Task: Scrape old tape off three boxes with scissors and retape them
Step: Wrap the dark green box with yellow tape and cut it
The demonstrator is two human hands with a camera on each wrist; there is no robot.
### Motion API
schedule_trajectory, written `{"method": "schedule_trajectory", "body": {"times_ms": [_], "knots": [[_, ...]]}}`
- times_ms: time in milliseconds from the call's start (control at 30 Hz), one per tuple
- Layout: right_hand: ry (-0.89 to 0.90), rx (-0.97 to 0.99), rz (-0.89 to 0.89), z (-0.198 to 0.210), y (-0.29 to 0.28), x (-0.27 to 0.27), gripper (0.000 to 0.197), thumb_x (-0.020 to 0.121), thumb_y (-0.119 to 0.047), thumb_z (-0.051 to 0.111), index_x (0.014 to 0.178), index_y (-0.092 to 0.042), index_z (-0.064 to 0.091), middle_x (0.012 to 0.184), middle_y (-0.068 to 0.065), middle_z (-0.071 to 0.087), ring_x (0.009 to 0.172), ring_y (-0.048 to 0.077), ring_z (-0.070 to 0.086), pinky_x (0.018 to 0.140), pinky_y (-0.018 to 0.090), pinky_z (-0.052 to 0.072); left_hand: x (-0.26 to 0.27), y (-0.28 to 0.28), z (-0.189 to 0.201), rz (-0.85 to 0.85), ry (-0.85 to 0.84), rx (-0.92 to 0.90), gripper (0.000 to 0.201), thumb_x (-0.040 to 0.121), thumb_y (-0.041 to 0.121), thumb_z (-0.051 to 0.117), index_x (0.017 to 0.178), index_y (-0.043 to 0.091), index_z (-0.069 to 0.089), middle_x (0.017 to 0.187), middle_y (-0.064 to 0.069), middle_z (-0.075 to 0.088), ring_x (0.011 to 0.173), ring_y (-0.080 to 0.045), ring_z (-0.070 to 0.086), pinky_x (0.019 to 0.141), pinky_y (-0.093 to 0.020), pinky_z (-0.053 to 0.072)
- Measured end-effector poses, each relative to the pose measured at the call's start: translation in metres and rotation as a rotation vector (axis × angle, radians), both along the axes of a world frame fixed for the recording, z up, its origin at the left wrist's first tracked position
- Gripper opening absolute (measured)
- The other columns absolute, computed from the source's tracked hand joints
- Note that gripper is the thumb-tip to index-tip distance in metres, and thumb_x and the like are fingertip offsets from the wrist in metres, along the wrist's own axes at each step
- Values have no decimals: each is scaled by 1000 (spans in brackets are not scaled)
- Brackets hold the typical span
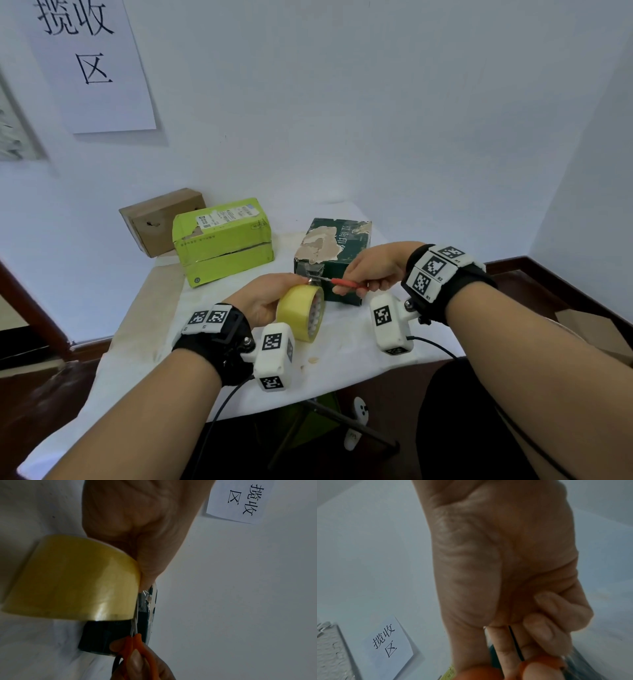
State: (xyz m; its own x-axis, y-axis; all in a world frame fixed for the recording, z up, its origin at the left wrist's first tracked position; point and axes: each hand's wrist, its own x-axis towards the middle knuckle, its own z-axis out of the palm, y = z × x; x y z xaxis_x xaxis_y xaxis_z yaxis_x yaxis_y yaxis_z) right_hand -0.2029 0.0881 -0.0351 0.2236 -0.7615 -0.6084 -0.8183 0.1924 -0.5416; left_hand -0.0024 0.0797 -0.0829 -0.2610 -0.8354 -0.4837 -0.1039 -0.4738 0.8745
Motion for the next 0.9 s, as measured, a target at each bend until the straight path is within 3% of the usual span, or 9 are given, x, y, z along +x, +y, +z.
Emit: {"method": "schedule_trajectory", "body": {"times_ms": [100, 167, 267, 400, 633, 733, 900], "knots": [[-4, -51, 18, 3, -1, -1, 16, 85, -32, 69, 76, -19, 72, 64, 0, 51, 46, 8, 28, 41, 17, 21, -1, -2, -1, 4, -10, 1, 11, 91, 13, 61, 98, 5, 63, 80, -14, 66, 59, -20, 65, 49, -27, 55], [28, -94, 28, 6, -1, 1, 23, 81, -34, 73, 86, -12, 71, 64, 1, 51, 47, 9, 28, 41, 17, 23, 0, -3, -1, 8, -12, 8, 13, 91, 14, 63, 101, 5, 63, 82, -14, 67, 60, -21, 65, 50, -28, 55], [55, -86, 48, 10, -1, 5, 28, 83, -35, 70, 100, -13, 67, 64, 0, 49, 48, 10, 28, 41, 17, 24, 0, -3, -1, 15, -14, 15, 14, 91, 14, 62, 101, 5, 63, 83, -14, 67, 62, -22, 65, 51, -28, 55], [59, -31, 41, 10, 1, 10, 22, 88, -39, 63, 89, -18, 59, 60, -1, 44, 45, 8, 26, 39, 16, 20, 1, -5, -4, 25, -17, 4, 30, 90, 15, 63, 117, 2, 61, 99, -18, 66, 76, -26, 64, 67, -34, 56], [20, -80, 35, 9, 0, 17, 27, 90, -39, 60, 107, -18, 63, 59, -1, 43, 46, 9, 22, 37, 15, 19, 0, -6, -5, 2, 39, 21, 35, 91, 13, 61, 123, -2, 59, 108, -20, 65, 81, -26, 64, 83, -39, 53], [34, -119, 55, 9, -1, 17, 29, 87, -41, 64, 103, -18, 69, 60, -1, 45, 48, 11, 24, 41, 17, 20, 0, -6, -5, 3, 37, 16, 31, 92, 13, 60, 119, -1, 60, 103, -19, 66, 80, -25, 64, 84, -39, 52], [23, -167, 91, 4, -4, 13, 20, 79, -40, 74, 68, -24, 69, 56, -4, 51, 48, 11, 30, 42, 18, 23, 0, -7, -7, 6, 28, 2, 27, 92, 12, 61, 116, 0, 62, 103, -19, 66, 80, -26, 63, 89, -41, 51]]}}
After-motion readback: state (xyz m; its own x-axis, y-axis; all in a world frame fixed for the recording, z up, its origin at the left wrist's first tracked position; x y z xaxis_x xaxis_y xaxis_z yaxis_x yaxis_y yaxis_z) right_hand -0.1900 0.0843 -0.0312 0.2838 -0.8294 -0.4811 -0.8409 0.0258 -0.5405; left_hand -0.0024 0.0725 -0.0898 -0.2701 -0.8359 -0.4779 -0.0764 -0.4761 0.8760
